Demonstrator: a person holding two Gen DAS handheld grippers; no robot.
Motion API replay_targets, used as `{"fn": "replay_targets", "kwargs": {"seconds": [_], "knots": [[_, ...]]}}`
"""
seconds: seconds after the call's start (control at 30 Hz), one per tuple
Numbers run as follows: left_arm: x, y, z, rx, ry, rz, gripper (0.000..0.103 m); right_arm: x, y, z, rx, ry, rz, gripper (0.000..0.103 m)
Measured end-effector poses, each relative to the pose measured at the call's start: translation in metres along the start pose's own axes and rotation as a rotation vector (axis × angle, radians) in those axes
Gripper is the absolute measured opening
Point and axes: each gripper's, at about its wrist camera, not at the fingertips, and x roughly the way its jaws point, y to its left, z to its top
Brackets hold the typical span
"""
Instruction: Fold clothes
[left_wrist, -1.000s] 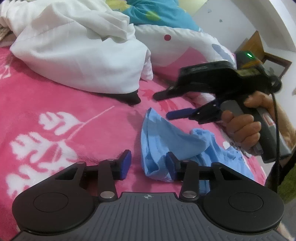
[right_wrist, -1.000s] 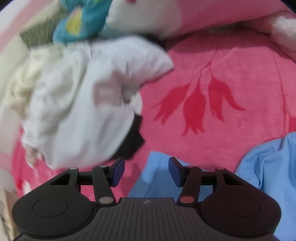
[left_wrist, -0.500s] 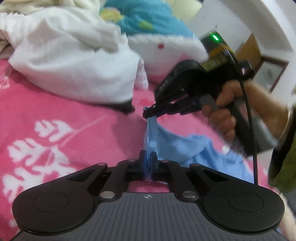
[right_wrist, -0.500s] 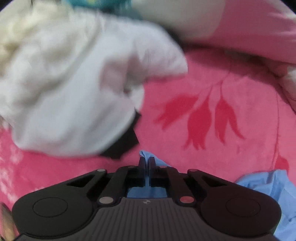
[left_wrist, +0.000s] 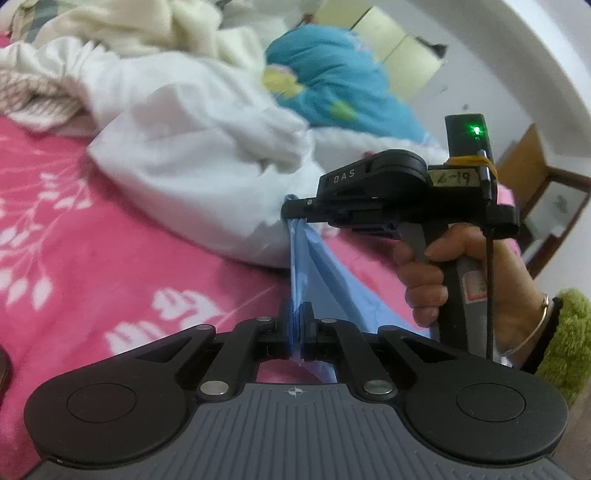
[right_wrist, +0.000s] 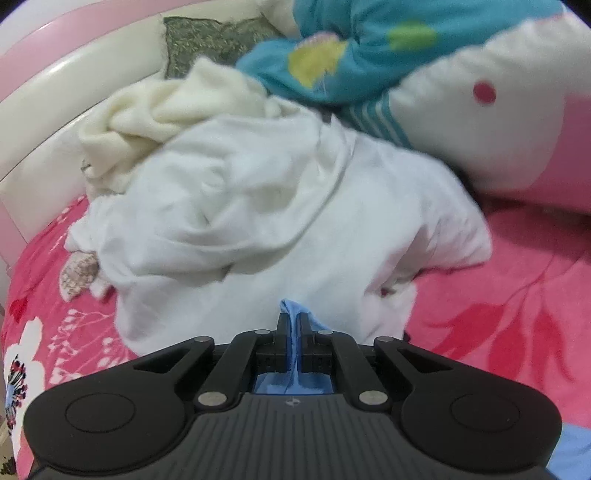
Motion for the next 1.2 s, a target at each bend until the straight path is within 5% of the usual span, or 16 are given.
{"fn": "replay_targets", "kwargs": {"seconds": [0.27,0.33,0.43,0.67,0.93,1.07,1.2], "knots": [[0.014,0.025,0.003,-0.107,0.076,0.055,0.004,0.017,-0.014,-0.002,0.0,0.006,0.041,0.006],[0.016,0.03,0.004,-0.128,0.087,0.062,0.004,0.009,-0.018,0.001,0.012,-0.005,0.043,0.02],[0.016,0.035,0.005,-0.156,0.085,0.06,0.005,-0.025,-0.025,0.004,0.025,-0.108,-0.002,0.048],[0.017,0.038,0.008,-0.189,0.083,0.043,0.022,-0.137,-0.049,-0.009,0.115,-0.237,-0.022,0.049],[0.02,0.035,0.011,-0.199,0.074,0.032,0.027,-0.197,0.033,-0.118,-0.089,0.053,-0.059,0.041],[0.02,0.036,0.011,-0.199,0.075,0.028,0.027,-0.191,0.057,-0.172,-0.019,0.176,-0.103,0.038],[0.02,0.039,0.011,-0.214,0.076,0.02,0.027,-0.187,0.066,-0.2,0.024,0.186,-0.189,0.038]]}}
